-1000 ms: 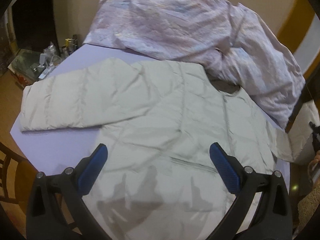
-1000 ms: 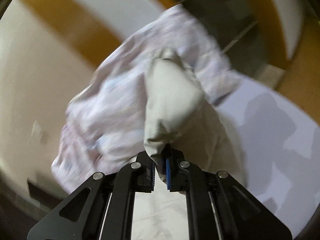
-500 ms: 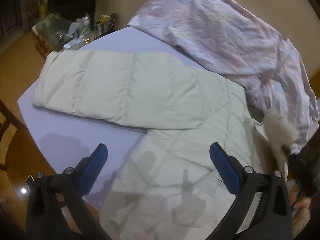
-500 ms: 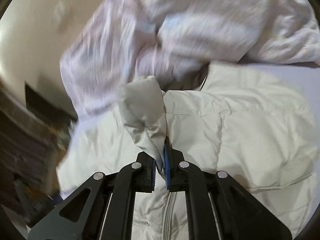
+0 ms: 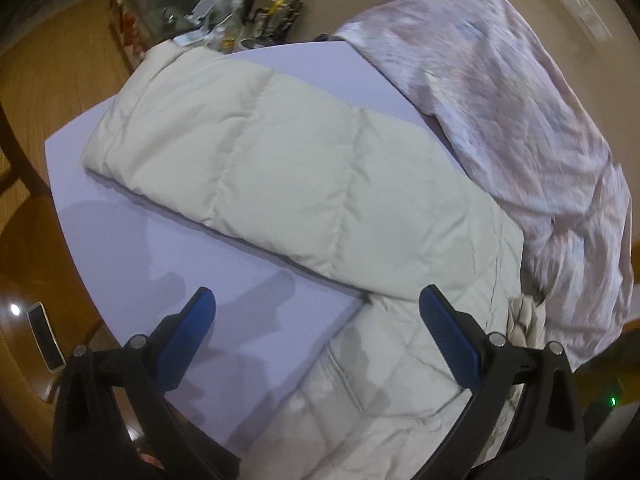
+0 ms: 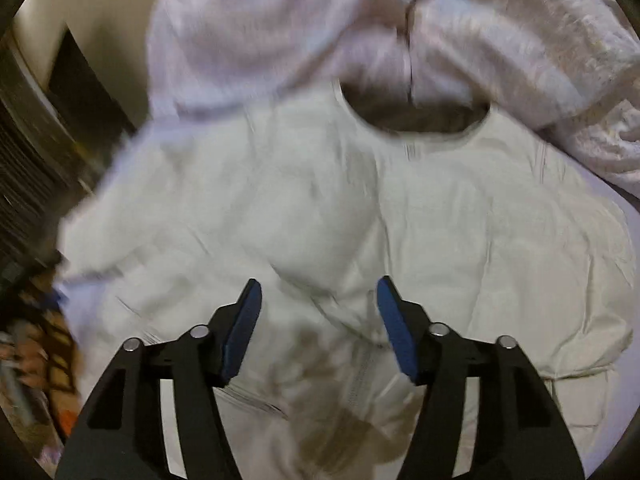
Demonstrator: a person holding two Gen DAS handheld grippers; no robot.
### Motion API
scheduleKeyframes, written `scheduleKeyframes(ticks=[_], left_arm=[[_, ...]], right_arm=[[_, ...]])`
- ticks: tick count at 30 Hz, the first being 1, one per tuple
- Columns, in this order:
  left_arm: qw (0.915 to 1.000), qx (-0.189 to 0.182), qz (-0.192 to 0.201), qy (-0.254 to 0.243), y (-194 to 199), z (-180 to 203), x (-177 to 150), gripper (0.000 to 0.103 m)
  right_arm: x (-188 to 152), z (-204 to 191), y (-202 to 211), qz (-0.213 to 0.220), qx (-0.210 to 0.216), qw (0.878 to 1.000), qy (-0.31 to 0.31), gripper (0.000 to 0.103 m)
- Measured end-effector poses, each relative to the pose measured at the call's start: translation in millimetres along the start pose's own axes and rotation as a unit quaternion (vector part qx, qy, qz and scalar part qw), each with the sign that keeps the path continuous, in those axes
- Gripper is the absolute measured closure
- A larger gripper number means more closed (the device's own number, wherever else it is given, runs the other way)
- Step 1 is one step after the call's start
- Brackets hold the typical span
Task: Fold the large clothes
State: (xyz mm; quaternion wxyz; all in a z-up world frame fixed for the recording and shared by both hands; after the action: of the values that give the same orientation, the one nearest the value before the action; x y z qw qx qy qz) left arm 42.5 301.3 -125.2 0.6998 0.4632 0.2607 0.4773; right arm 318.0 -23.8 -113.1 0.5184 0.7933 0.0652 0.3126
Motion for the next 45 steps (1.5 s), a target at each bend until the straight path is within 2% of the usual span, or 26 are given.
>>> scheduleKeyframes(ticks=[2,5,8,9,11,12,15,17,21,22,24,26,27,28,29,30,32,34,36,38,39,42,45], left_arm=[[0.9999,-0.007,-0.001,0.015,-2,-9,5,0.002],[0.9995,-0.012,-0.002,0.031,-6,-18,13,0.002],[0.999,-0.012,0.001,0.044,-8,-27,21,0.002],[0.9988,-0.014,0.002,0.048,-9,-30,23,0.002],[0.9983,-0.017,0.003,0.056,-11,-34,29,0.002],[0.9977,-0.02,0.006,0.065,-12,-40,33,0.002],[0.995,-0.034,0.017,0.093,-13,-55,42,0.005],[0.9915,-0.05,0.024,0.118,-15,-67,49,0.012],[0.9793,-0.091,0.038,0.177,-19,-93,59,0.024],[0.9736,-0.109,0.052,0.194,-17,-100,60,0.026],[0.9653,-0.13,0.065,0.217,-16,-108,60,0.033],[0.9547,-0.153,0.077,0.244,-17,-118,59,0.054],[0.9508,-0.161,0.079,0.253,-18,-122,58,0.061],[0.9463,-0.168,0.081,0.264,-20,-127,57,0.077],[0.9439,-0.17,0.079,0.272,-23,-132,56,0.089],[0.9427,-0.174,0.079,0.273,-25,-134,56,0.092],[0.9423,-0.186,0.08,0.266,-24,-138,57,0.098],[0.9488,-0.18,0.084,0.246,-20,-133,61,0.1],[0.9575,-0.175,0.102,0.205,-6,-120,67,0.101],[0.9625,-0.176,0.119,0.168,9,-106,71,0.101],[0.9659,-0.177,0.134,0.133,24,-90,76,0.101],[0.9676,-0.188,0.158,0.058,51,-50,84,0.101],[0.9627,-0.207,0.172,-0.021,74,3,83,0.101]], right_arm=[[10,9,-3,-0.002,-0.009,1.0,-0.03,0.06],[22,21,-26,-0.036,-0.014,0.997,-0.071,0.067],[22,16,-63,-0.108,-0.014,0.991,-0.077,0.067],[18,10,-80,-0.139,-0.031,0.988,-0.066,0.067],[16,2,-86,-0.134,-0.059,0.988,-0.043,0.067],[16,1,-87,-0.136,-0.06,0.988,-0.047,0.067],[15,5,-86,-0.144,-0.039,0.987,-0.061,0.067],[15,6,-85,-0.145,-0.035,0.987,-0.061,0.067],[14,5,-85,-0.14,-0.035,0.987,-0.064,0.067],[13,6,-86,-0.139,-0.035,0.988,-0.065,0.067],[13,7,-84,-0.138,-0.034,0.988,-0.065,0.067],[13,6,-85,-0.137,-0.034,0.988,-0.067,0.067],[13,6,-85,-0.135,-0.035,0.988,-0.067,0.067],[13,6,-85,-0.134,-0.035,0.988,-0.067,0.067],[12,6,-84,-0.132,-0.035,0.988,-0.067,0.067],[11,6,-84,-0.131,-0.035,0.989,-0.066,0.067],[11,7,-83,-0.13,-0.034,0.989,-0.066,0.067],[10,8,-83,-0.129,-0.033,0.989,-0.067,0.067],[11,8,-82,-0.129,-0.032,0.989,-0.068,0.067],[10,8,-81,-0.129,-0.031,0.989,-0.07,0.067],[10,9,-80,-0.128,-0.031,0.989,-0.071,0.067],[7,9,-77,-0.128,-0.028,0.989,-0.076,0.066],[2,11,-71,-0.128,-0.023,0.988,-0.082,0.066]])
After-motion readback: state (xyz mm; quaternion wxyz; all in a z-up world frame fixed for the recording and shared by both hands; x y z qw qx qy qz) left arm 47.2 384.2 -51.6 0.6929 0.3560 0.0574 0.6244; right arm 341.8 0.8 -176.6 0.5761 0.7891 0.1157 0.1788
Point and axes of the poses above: each gripper's, at about its wrist camera, not at the fingertips, and y roughly against the way its jaws point, z to its right, x to its top, the point moved 2 cm from there along -y, roughly the way its jaws point, and after that the axes turned 15 degrees about -z, right-handed, at the moved point
